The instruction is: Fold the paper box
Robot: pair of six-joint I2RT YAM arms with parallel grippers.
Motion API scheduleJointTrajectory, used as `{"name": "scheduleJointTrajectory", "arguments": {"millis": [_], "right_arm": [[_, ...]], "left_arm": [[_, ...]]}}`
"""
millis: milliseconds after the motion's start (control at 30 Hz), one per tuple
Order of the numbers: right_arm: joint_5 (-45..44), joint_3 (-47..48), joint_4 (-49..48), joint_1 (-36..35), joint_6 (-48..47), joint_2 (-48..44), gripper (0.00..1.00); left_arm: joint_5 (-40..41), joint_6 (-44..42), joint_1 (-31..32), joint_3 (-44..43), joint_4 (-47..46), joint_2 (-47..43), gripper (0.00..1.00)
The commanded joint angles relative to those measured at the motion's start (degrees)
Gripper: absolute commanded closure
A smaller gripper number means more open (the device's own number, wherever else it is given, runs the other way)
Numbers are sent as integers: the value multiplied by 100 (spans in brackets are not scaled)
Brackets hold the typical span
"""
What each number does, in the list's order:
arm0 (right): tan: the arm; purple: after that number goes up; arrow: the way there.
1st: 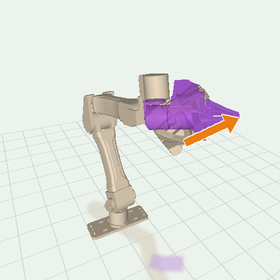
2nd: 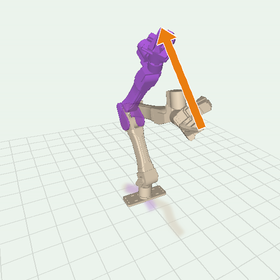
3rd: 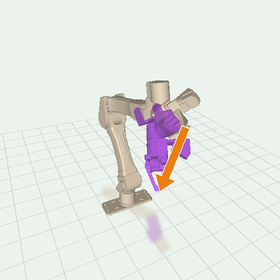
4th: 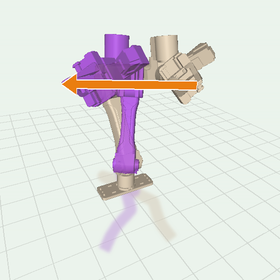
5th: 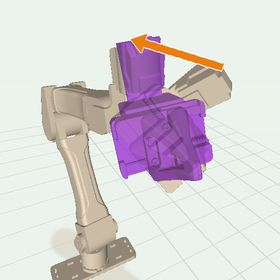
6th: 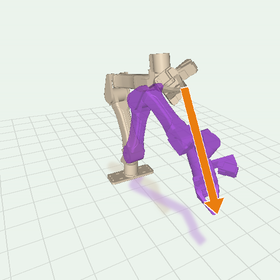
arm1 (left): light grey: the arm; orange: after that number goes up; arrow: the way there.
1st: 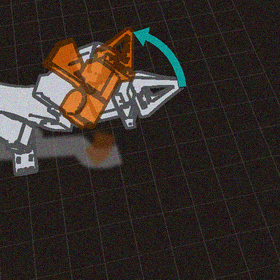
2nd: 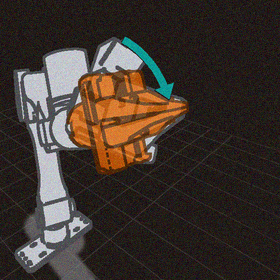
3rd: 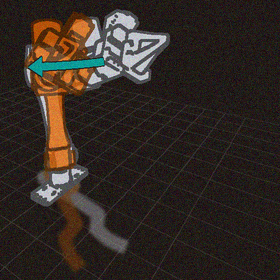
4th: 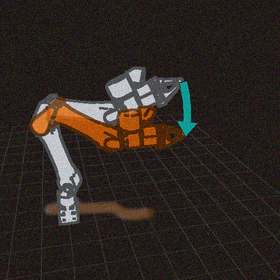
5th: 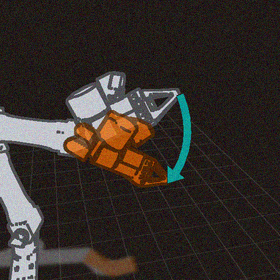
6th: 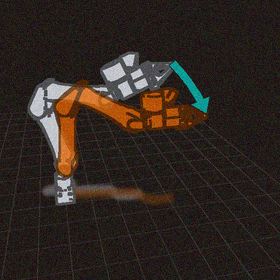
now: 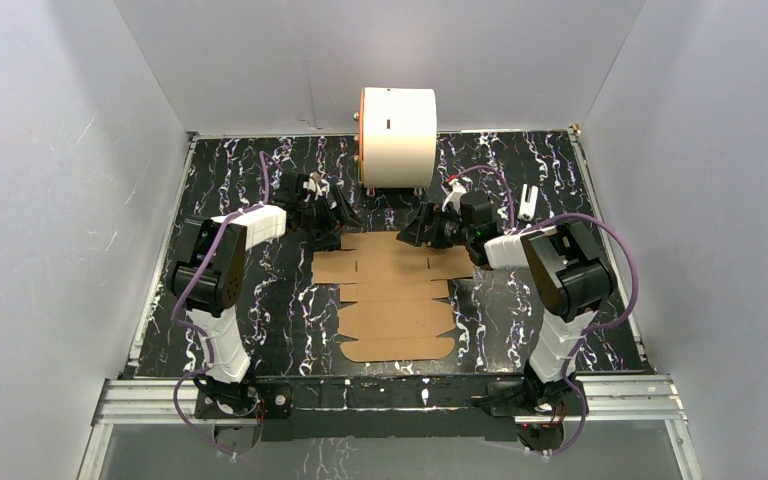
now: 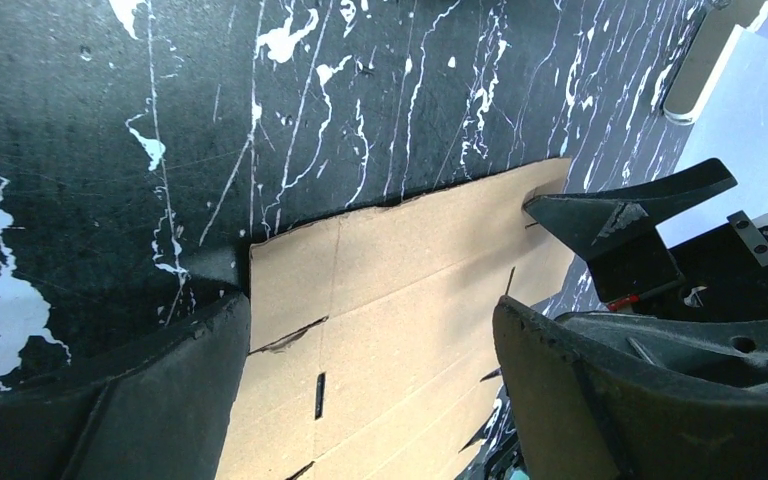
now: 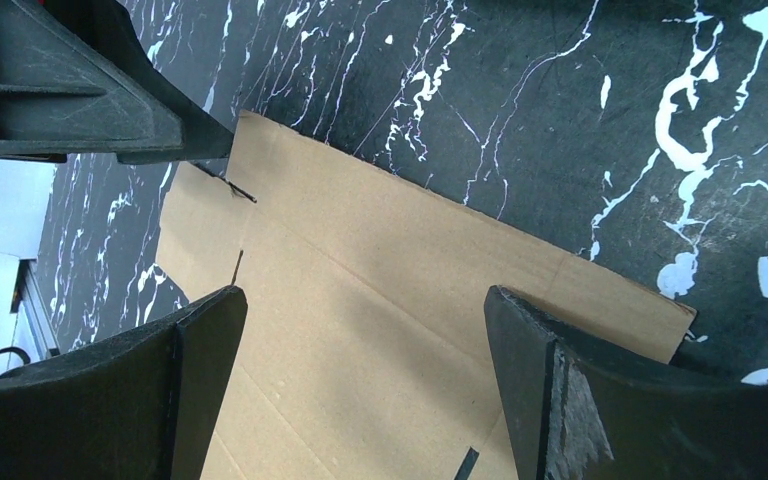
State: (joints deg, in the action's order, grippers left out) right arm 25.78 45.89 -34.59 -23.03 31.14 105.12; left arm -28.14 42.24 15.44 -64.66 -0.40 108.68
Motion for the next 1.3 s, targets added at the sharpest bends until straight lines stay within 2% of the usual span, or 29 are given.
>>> {"name": "scheduleJointTrajectory", "arguments": {"millis": [0, 567, 700, 833, 1267], "right_arm": [[-57, -71, -311, -69, 11, 69, 1], [-151, -94, -340, -112, 7, 251, 2], [-143, -98, -347, -118, 18, 254, 1], [-135, -113, -351, -123, 16, 268, 2], [-143, -183, -399, -119, 42, 263, 1]], "left_arm": [[-207, 32, 38, -10, 70, -186, 14], [100, -164, 196, -62, 155, -495, 46], [443, -346, 308, -247, 401, -439, 61], [962, -649, 516, -523, 834, -353, 71], [2966, -1217, 1267, -1302, 1839, 37, 87]]}}
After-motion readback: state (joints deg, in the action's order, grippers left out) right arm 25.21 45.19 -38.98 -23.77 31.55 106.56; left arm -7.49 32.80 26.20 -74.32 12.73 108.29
